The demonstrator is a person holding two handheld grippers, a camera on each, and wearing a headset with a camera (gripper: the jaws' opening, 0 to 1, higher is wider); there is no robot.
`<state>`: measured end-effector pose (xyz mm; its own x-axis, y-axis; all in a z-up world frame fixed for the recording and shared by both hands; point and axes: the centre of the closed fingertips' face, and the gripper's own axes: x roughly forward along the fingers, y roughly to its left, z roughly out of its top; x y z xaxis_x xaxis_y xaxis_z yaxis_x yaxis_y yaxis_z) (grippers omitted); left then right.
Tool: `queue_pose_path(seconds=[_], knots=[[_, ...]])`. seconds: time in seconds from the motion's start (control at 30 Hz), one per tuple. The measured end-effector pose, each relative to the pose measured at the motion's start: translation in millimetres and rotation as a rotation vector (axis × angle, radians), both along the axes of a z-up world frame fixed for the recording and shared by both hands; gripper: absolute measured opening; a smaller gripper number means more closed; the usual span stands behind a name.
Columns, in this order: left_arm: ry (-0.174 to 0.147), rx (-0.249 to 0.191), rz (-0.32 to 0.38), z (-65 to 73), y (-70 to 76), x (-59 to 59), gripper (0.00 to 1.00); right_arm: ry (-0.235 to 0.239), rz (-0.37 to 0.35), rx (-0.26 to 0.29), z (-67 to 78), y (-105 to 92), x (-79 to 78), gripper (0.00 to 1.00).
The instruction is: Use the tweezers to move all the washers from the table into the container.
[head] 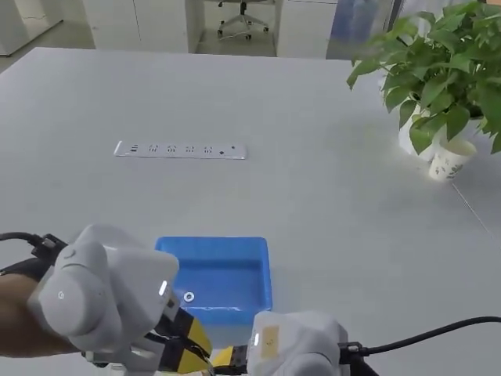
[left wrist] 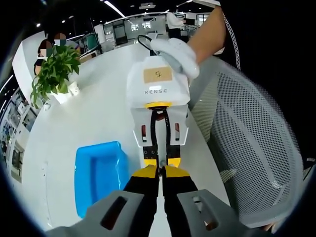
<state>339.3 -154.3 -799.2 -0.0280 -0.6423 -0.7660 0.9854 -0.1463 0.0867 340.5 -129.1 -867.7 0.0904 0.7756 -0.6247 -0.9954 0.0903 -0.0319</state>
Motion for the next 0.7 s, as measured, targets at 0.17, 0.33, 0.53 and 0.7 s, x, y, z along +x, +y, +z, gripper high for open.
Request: queue_pose_path(seconds=[0.17,0.33,0.53,0.7], knots=[[0.014,-0.010,0.010,0.3,-3.8,2.5,0.05,0.004,-0.006,-0.003,-0.6,-1.5,0.4,0.12],[0.020,-0.011,0.007,0.3,-5.5,2.8,0.05,0.000,-0.005,-0.012,0.0,-2.8,0.2,0.13],[0.024,-0.012,0.002,0.4,-6.1,2.0,0.05,0.005,-0.015,-0.004,1.8,-4.1,0.5,0.13],[0.027,-0.015,-0.001,0.3,-7.5,1.5,0.05,0.012,-0.019,-0.004,1.6,-4.9,1.9,0.10]])
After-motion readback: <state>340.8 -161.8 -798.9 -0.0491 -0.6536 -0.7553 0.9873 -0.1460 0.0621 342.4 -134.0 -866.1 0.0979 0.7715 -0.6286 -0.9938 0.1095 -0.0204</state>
